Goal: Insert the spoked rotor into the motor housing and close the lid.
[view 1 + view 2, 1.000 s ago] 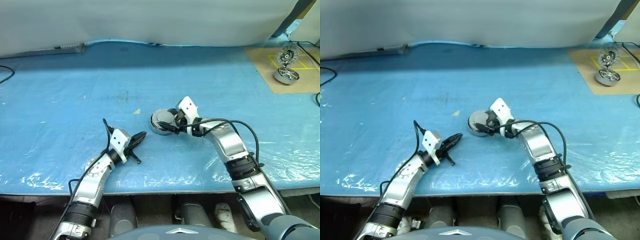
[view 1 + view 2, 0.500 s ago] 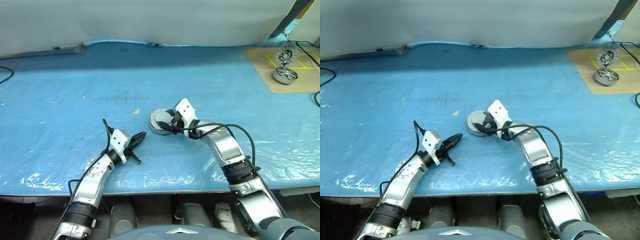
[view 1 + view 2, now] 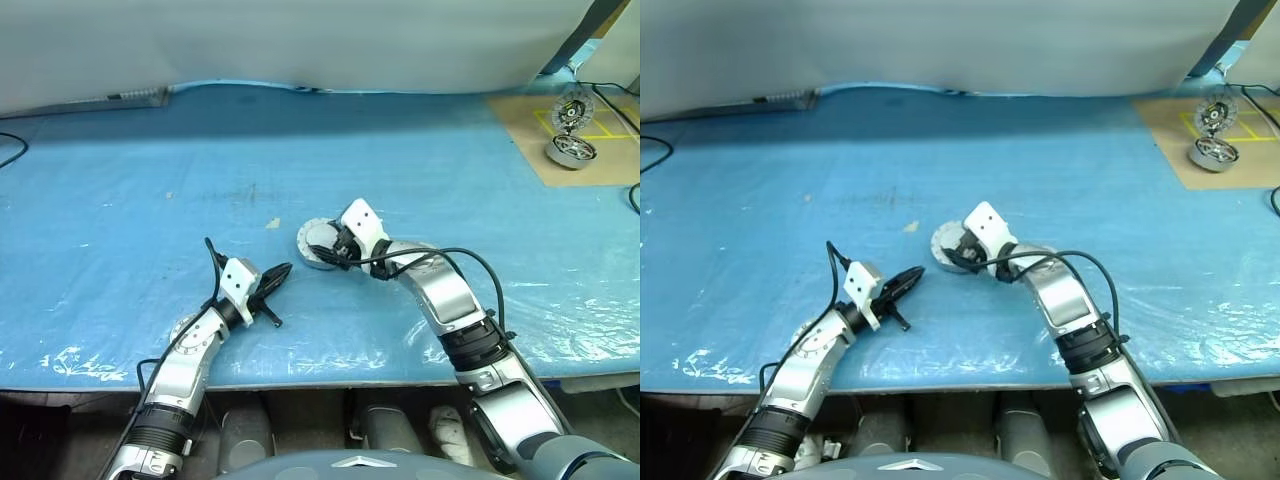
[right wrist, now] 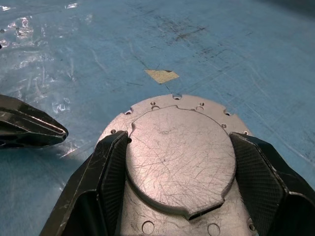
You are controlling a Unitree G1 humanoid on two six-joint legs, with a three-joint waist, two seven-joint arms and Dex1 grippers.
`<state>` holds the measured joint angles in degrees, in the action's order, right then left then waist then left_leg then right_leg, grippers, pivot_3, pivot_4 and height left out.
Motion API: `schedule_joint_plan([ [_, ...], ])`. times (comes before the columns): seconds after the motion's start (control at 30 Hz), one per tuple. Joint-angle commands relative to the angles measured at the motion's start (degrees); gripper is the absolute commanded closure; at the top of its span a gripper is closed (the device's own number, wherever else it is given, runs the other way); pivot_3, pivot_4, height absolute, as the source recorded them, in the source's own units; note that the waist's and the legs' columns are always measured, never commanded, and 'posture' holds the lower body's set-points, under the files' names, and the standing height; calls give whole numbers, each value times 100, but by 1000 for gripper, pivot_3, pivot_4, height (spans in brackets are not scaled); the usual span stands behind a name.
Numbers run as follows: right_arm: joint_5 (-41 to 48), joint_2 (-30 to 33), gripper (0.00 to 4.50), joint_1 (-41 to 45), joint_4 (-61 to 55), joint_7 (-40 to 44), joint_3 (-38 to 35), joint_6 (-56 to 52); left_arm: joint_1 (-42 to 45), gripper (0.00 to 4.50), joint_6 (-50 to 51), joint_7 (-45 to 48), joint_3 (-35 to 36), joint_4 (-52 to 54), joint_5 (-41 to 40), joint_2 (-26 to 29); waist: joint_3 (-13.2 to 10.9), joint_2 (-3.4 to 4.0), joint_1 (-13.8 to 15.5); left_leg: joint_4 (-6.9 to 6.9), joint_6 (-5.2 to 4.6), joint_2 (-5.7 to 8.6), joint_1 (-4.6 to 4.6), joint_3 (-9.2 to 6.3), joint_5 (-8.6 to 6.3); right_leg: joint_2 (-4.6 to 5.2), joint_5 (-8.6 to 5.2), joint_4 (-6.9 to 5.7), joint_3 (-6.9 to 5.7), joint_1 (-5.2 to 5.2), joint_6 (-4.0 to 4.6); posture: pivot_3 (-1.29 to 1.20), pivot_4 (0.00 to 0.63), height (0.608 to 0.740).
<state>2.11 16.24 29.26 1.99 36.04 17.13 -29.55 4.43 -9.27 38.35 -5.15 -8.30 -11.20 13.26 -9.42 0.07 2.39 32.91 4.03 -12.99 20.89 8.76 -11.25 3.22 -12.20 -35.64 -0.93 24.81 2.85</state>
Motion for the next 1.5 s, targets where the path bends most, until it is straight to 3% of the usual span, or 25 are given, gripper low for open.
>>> schedule_joint_plan([
  [0.03,-139,98,1568,-80,56,80,191,-237,74,4500,199,-143,144,240,-148,-15,0,0,4,-1,0,0,-1,0,0,0,0,1,0,-4,0,0,150,740],
  [0.2,-131,122,1568,-57,120,99,190,-227,494,4500,1404,-643,486,399,-474,-30,0,0,11,-5,0,2,-6,0,0,0,-1,4,0,-11,-1,0,150,740],
  [0.4,-154,82,1568,-56,277,70,208,-154,1441,4500,3737,-963,1184,408,-1852,-138,1,-1,13,-5,1,7,-13,0,1,1,0,4,4,-22,-1,0,150,740],
  [0.5,-161,54,1568,-33,353,58,216,-124,1941,4500,4407,-782,1452,126,-2421,-154,1,-1,13,-5,1,8,-13,0,1,1,0,3,4,-24,-1,0,150,740],
  [0.67,-180,20,1568,-20,450,33,229,-67,2462,4500,5059,-495,1574,-480,-2836,-229,1,-1,2,-12,1,12,-28,0,1,1,-1,11,9,-39,-1,0,150,740],
  [0.83,-176,-6,1568,-32,447,-5,209,-82,2596,4500,5261,-373,1336,-793,-2630,-210,1,-1,-3,-19,1,12,-36,-1,1,0,-1,15,9,-45,-2,0,150,740],
  [1.27,-124,-36,1568,-31,458,30,172,-52,2357,4500,5521,-147,630,-486,-2196,-216,2,-3,0,-60,1,17,-84,-3,0,1,-23,56,8,-86,-43,0,150,740],
  [1.4,239,-47,220,-138,155,172,-149,-289,2346,4500,5464,-146,558,-513,-2017,-175,3,-1,23,-68,1,20,-83,-3,0,5,-14,80,5,-93,-34,0,150,740],
  [1.5,1018,-109,18,-330,-424,307,-839,-896,2340,4500,5440,-131,576,-512,-1990,-162,3,-1,86,-76,1,24,-81,-4,0,10,-8,94,0,-91,-22,0,150,740],
])
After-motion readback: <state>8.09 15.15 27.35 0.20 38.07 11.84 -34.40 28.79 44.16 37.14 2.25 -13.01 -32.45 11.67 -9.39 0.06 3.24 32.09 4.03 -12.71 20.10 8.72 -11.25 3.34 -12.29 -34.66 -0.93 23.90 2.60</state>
